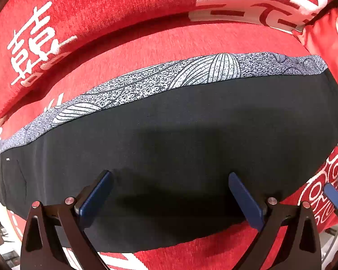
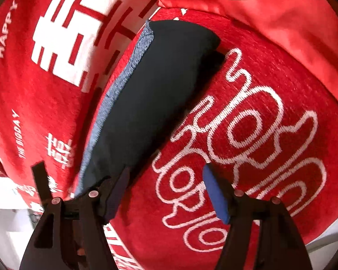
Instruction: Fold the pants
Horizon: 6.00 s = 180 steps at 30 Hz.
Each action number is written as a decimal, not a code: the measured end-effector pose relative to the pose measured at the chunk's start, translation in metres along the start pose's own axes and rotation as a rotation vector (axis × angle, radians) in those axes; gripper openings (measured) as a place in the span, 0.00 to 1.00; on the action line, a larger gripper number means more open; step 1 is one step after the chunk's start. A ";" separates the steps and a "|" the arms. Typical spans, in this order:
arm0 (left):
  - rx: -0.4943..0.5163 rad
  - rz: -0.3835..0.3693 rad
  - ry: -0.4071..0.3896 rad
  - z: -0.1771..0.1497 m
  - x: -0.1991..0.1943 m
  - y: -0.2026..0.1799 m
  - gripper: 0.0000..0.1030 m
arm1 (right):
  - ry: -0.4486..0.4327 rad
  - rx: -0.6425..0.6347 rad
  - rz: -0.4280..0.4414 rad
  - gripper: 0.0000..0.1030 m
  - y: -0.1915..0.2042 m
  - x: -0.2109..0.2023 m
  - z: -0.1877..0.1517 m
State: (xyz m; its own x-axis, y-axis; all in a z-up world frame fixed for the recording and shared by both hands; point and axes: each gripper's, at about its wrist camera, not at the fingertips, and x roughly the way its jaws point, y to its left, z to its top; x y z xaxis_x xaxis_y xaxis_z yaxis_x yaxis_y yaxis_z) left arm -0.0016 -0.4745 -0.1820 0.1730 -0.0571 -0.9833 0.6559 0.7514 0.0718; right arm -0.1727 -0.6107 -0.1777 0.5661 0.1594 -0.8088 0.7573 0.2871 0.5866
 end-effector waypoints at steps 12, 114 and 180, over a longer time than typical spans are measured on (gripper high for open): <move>-0.002 0.017 -0.008 0.002 0.003 -0.008 1.00 | 0.012 0.023 0.130 0.69 -0.002 0.010 -0.002; -0.414 -0.004 -0.124 -0.139 -0.025 0.388 1.00 | 0.108 -1.231 -0.406 0.22 0.302 0.214 -0.255; -0.137 -0.300 -0.002 -0.067 -0.001 0.254 0.22 | 0.357 -0.686 -0.080 0.43 0.224 0.132 -0.116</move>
State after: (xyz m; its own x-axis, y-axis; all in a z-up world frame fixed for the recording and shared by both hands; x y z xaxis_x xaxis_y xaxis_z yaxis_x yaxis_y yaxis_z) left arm 0.1158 -0.2395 -0.1740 -0.0113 -0.2907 -0.9568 0.5725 0.7826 -0.2445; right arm 0.0339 -0.4158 -0.1575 0.2913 0.3747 -0.8802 0.3549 0.8121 0.4631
